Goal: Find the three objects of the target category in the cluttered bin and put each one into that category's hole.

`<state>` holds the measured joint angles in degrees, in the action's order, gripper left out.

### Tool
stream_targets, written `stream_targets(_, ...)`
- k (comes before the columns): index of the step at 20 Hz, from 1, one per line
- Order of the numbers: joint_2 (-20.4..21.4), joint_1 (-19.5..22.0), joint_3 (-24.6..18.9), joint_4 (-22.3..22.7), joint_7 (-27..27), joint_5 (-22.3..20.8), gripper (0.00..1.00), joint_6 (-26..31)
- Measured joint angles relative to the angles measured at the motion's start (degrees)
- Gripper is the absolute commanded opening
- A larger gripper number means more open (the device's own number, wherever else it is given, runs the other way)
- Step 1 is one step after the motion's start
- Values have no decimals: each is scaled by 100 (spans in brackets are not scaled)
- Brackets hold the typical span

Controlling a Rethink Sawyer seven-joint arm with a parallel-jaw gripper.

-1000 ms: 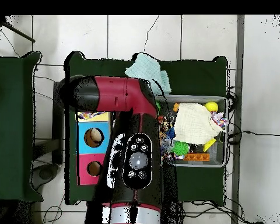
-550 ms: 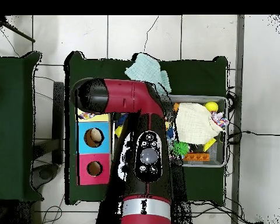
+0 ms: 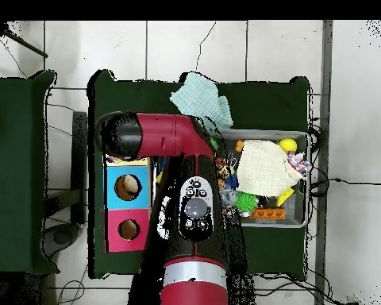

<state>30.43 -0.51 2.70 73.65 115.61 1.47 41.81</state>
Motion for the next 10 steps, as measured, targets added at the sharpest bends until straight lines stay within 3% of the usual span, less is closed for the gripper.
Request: stream_targets(10, 18, -143, -31, 214, 0, -20, 0, -11)
